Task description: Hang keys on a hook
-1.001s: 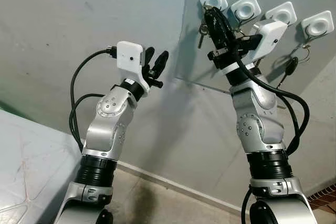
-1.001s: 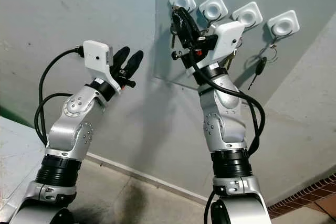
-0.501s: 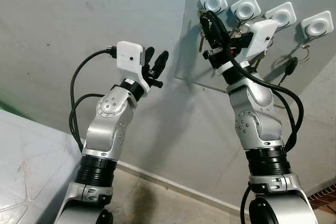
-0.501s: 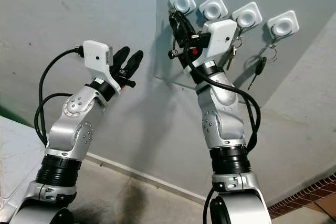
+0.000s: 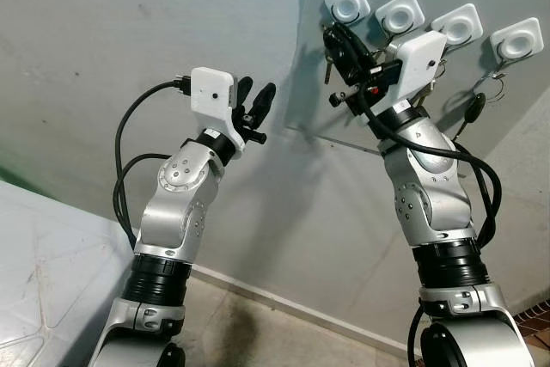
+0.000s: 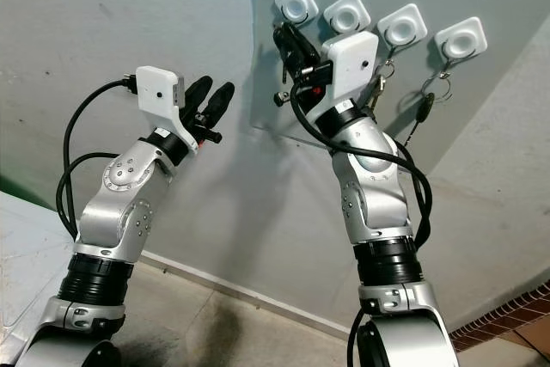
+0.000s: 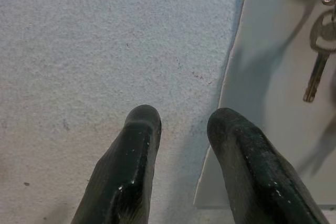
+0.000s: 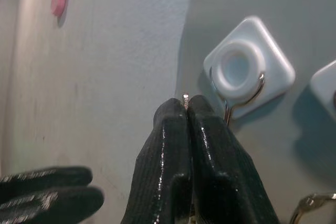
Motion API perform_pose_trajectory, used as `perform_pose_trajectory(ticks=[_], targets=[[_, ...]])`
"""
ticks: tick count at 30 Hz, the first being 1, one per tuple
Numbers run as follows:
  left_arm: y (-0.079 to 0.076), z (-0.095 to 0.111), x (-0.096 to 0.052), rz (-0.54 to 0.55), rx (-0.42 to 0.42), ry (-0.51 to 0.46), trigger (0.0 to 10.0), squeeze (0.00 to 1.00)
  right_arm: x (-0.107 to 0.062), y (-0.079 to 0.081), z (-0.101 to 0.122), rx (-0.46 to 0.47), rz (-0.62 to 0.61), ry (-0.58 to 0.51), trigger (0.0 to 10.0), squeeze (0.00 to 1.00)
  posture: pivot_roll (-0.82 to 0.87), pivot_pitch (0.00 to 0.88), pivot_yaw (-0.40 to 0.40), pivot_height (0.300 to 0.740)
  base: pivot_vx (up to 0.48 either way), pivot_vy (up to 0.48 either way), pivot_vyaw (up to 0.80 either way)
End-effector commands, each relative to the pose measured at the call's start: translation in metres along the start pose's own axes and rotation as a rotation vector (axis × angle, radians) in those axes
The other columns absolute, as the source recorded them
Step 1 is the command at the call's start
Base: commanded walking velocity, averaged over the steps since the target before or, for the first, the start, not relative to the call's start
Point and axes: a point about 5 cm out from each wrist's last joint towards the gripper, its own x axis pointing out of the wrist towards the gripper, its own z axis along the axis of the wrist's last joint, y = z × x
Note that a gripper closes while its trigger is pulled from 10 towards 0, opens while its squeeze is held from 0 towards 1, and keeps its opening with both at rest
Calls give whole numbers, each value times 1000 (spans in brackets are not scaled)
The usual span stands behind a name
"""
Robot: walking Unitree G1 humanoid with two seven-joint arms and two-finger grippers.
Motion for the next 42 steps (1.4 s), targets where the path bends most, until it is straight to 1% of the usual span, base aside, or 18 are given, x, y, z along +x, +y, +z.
perform_pose_trajectory(ticks=[1,2,4,10,12,17,18,19,22,26,38,42], targets=[[-2,3,1,0,9,-13,10000,0,-3,7,-10,23,36,46,10000,0,125,36,-61,740,0,0,0],[-2,3,1,0,9,-13,10000,0,-3,7,-9,41,33,35,10000,0,125,36,-61,740,0,0,0],[-2,2,1,-1,8,-13,10000,0,-3,8,-6,30,37,10,10000,0,124,34,-60,740,0,0,0],[-3,2,2,-5,8,-13,10000,0,-4,11,-6,33,50,-6,10000,0,124,22,-58,740,0,0,0],[-4,2,2,-7,8,-14,10000,0,-5,12,-2,63,46,-38,10000,0,124,22,-58,740,0,0,0],[-5,2,3,-9,7,-17,10000,0,-6,12,-1,50,42,-48,10000,0,122,14,-61,740,0,0,0],[-6,2,3,-11,6,-18,10000,0,-6,11,-3,94,37,-43,10000,0,122,14,-62,740,0,0,0],[-6,2,3,-11,6,-18,10000,0,-7,12,-4,105,39,-42,10000,1000,123,11,-62,740,0,0,0],[-6,1,3,-12,4,-17,10000,0,-7,12,-4,118,41,-46,10000,1000,122,10,-63,740,0,0,0],[-7,1,2,-13,3,-19,10000,0,-7,12,-4,100,42,-41,10000,1000,122,8,-64,740,0,0,0],[-6,1,1,-8,3,-18,10000,0,-11,15,-9,104,49,-27,10000,1000,127,6,-64,740,0,0,0],[-5,1,1,-7,6,-17,10000,0,-13,17,-11,90,40,-27,10000,1000,128,3,-64,740,0,0,0]])
